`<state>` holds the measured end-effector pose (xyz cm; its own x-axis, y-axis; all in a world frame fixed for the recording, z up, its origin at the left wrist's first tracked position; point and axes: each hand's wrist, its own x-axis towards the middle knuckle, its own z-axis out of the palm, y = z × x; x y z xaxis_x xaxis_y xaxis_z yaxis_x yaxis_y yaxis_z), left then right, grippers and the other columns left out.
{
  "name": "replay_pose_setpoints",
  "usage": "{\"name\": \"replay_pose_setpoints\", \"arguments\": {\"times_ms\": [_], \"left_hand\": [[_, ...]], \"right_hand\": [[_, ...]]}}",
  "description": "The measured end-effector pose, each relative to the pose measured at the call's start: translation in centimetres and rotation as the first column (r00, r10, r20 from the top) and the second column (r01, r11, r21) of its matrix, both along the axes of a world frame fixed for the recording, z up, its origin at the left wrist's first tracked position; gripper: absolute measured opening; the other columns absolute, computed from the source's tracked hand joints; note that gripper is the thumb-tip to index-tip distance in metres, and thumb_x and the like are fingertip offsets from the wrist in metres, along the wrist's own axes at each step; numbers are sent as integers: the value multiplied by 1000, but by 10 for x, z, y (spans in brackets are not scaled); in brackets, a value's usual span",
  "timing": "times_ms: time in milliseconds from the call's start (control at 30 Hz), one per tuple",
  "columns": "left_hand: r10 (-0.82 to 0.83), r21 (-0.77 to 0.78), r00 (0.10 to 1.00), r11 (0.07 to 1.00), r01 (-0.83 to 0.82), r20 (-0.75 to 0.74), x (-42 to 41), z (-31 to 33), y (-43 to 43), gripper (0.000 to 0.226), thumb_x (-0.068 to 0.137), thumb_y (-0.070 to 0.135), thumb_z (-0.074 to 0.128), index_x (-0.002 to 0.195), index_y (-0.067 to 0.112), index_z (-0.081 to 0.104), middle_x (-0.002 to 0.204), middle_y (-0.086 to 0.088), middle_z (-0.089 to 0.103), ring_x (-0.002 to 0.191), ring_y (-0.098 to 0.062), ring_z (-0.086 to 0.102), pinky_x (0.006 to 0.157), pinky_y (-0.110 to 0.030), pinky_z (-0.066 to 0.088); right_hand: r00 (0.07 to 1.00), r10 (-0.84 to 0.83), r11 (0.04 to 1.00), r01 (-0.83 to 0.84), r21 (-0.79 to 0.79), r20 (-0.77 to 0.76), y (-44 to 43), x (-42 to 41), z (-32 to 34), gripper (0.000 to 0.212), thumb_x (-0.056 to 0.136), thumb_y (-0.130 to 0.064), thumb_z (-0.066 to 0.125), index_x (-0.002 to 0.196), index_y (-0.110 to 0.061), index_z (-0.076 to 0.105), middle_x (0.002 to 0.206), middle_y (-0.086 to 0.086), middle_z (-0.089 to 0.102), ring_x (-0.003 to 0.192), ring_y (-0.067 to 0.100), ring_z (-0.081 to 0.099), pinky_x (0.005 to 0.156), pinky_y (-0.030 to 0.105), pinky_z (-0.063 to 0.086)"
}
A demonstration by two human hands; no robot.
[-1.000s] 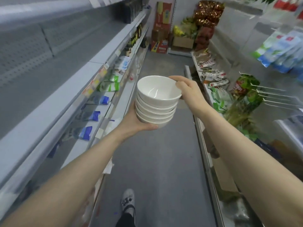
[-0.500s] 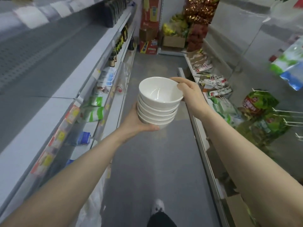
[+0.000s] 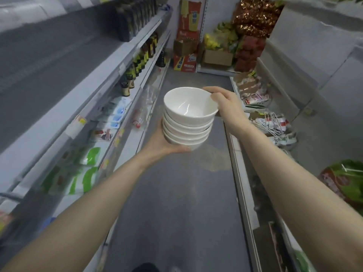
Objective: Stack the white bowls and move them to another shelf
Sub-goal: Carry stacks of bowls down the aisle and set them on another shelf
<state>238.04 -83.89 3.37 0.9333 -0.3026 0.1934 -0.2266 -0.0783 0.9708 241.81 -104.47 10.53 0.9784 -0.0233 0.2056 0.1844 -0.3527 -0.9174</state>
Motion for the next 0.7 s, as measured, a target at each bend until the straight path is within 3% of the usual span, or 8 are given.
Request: {"name": "replay_pose_setpoints", "arguments": {"times_ms": [100, 200, 367, 567, 700], "left_hand": [[20, -4, 1000, 1000, -20, 0, 58, -1, -14, 94, 46, 25, 93, 125, 30, 42, 118, 26, 60, 107, 18, 55, 84, -3, 43], [31, -1, 999, 1000, -31, -11, 119, -5, -21, 112, 43, 38, 93, 139, 19, 37, 132, 11, 56, 119, 6, 54, 93, -11, 45], [47, 8, 998, 999, -47, 29, 220, -9, -31, 86, 46, 31, 91, 120, 34, 48, 117, 22, 65, 112, 6, 59, 87, -12, 48], [20, 37, 1000, 999, -20, 14, 353, -12, -29, 108, 48, 35, 95, 140, 20, 39, 134, 4, 57, 124, -5, 55, 106, -34, 48], [14, 40, 1000, 999, -14, 6, 423, -9, -35, 110, 48, 32, 95, 141, 20, 38, 135, 6, 58, 124, -5, 55, 103, -28, 49]], "right_hand": [[1000, 21, 1000, -21, -12, -7, -14, 57, 2, 40, 91, -16, 40, 116, -24, 70, 114, -8, 69, 106, 13, 63, 86, 35, 56], [999, 36, 999, -36, -12, -2, -25, 118, -1, 41, 89, -17, 39, 115, -25, 70, 113, -8, 70, 106, 14, 64, 88, 40, 56], [999, 34, 999, -34, -4, 6, -35, 225, -8, 43, 86, -20, 39, 115, -25, 71, 115, -5, 70, 109, 16, 63, 90, 41, 56], [1000, 21, 1000, -22, 16, 8, -36, 345, -2, 42, 86, -18, 40, 113, -25, 71, 112, -6, 71, 107, 15, 64, 82, 34, 55], [1000, 0, 1000, 0, 29, -8, -40, 414, -2, 41, 88, -16, 40, 112, -25, 72, 109, -8, 71, 103, 15, 65, 80, 36, 55]]}}
